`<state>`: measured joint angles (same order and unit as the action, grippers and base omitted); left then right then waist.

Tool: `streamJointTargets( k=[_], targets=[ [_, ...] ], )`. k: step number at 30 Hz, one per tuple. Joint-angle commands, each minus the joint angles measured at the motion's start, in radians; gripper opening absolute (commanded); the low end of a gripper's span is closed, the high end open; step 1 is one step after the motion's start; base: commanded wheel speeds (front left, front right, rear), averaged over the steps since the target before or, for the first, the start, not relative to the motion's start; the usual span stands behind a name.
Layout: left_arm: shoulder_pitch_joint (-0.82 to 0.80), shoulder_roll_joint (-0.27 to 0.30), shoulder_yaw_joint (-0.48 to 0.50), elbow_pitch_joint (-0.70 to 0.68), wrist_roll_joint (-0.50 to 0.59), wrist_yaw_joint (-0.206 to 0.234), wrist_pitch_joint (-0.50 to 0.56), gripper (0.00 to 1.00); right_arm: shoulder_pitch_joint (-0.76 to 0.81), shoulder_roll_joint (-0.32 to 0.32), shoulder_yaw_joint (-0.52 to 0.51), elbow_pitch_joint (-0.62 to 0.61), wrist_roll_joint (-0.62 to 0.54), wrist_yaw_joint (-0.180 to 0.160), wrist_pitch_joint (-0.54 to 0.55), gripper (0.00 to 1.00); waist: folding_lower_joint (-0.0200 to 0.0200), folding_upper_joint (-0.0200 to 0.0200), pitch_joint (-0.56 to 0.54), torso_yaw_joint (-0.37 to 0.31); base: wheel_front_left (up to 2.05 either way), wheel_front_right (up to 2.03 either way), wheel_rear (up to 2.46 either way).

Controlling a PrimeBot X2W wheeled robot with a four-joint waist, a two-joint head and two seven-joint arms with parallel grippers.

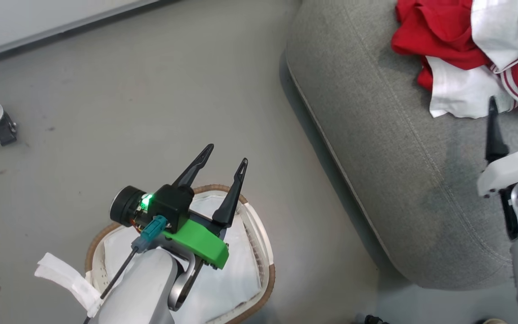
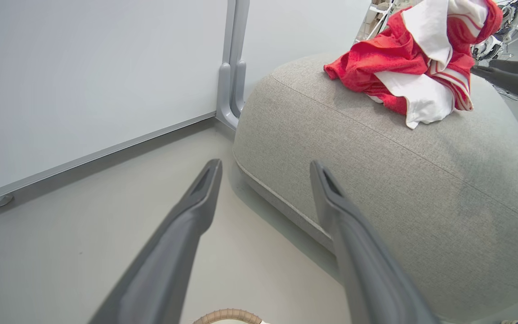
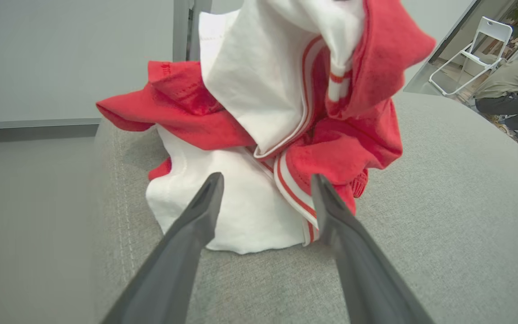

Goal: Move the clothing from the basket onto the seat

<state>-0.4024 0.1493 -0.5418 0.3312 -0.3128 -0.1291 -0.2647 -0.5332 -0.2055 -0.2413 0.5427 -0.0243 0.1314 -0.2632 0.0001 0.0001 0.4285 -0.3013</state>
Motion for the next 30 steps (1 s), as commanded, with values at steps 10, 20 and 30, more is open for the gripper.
streamJointTargets(
  k=[10,20,30],
  targets=[
    [0.074,-0.034,0.156,-0.007,0.036,-0.003,0.001,1.00,0.073,0.032,0.162,-0.164,0.104,-0.001,-0.002,1.00,-0.0001,-0.0001,-0.116,0.088,0.00,0.00,0.00],
    [0.149,-0.069,0.360,-0.011,0.088,-0.002,0.001,1.00,0.113,0.074,0.242,-0.197,0.148,-0.001,-0.002,1.00,-0.0001,-0.0001,-0.181,0.210,0.00,0.00,0.00],
    [0.243,-0.095,0.480,0.015,0.090,-0.003,0.001,1.00,0.208,0.090,0.279,-0.177,0.169,-0.001,-0.002,1.00,-0.0001,-0.0001,-0.260,0.272,0.00,0.00,0.00]
  ],
)
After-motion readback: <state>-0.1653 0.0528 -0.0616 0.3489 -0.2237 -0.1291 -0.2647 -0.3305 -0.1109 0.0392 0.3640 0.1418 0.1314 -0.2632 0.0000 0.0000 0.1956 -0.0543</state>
